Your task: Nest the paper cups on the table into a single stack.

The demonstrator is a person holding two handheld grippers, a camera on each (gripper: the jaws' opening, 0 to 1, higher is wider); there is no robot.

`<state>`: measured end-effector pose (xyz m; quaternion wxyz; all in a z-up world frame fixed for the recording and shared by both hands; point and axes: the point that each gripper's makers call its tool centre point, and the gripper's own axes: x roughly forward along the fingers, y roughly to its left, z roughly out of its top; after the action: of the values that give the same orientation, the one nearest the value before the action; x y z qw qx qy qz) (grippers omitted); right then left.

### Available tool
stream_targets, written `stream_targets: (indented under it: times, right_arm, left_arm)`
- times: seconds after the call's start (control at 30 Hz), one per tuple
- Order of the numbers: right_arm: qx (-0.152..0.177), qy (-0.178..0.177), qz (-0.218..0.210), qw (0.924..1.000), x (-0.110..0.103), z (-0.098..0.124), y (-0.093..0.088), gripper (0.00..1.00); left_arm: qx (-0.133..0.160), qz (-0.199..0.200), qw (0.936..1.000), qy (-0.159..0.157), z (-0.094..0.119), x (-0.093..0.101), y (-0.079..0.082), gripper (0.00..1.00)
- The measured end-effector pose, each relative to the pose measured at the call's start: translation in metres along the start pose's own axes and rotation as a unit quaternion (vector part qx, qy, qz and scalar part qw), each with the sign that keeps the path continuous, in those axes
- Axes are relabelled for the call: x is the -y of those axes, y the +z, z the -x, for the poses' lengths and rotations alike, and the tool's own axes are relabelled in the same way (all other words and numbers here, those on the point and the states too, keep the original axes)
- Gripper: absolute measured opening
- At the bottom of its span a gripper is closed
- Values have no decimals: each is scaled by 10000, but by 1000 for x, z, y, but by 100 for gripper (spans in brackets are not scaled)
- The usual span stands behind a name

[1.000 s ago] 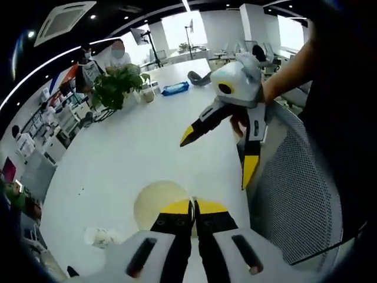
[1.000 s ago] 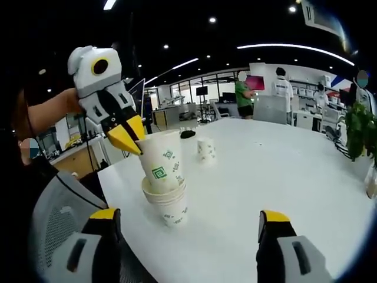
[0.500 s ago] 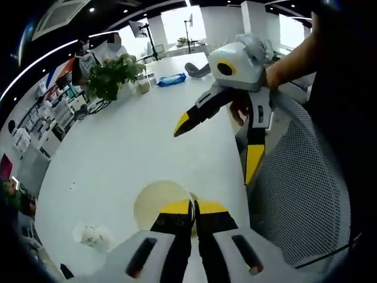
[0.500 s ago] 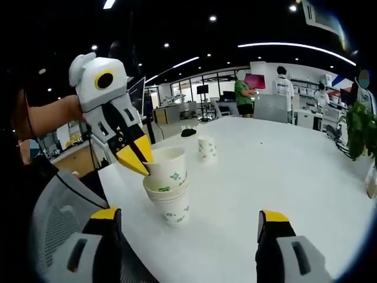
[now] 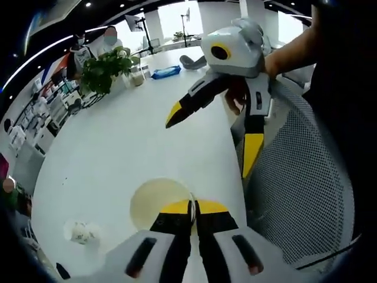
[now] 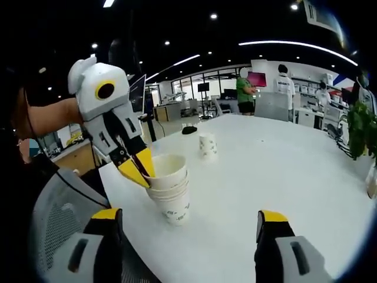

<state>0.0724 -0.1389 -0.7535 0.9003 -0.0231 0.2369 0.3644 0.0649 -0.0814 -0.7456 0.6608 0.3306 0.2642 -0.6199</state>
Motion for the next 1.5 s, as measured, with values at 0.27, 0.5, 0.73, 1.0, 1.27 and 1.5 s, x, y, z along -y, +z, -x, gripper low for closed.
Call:
stream_targets:
  times: [0.27,0.5,0.73,1.0,1.27,1.5]
  right_arm:
    - [-52,8,17,10000,-1,-1,-2,95]
    - [-73,-1,18,10000,0,-1,-3,94]
    - [-118,-9,24,9999,0,-1,-5,93]
    - [-121,4,23,9999,0,-1,-5,93]
    - [-137,31,23,9999,-1,-2,-6,94]
    - [9,33,-35,10000,-1,0,0,95]
  left_arm:
    - [44,238,9995,-206,-1,3,-3,1]
    - [69,365,9987,-339,-5,3,-4,1]
    - [44,435,9980,-454,-11,7,-6,2]
    - [38,468,9977,-482,-12,10,-8,2]
    - [157,433,9982,-377,-1,7,-3,5]
    - [546,490,9973,68,19,-18,6,13]
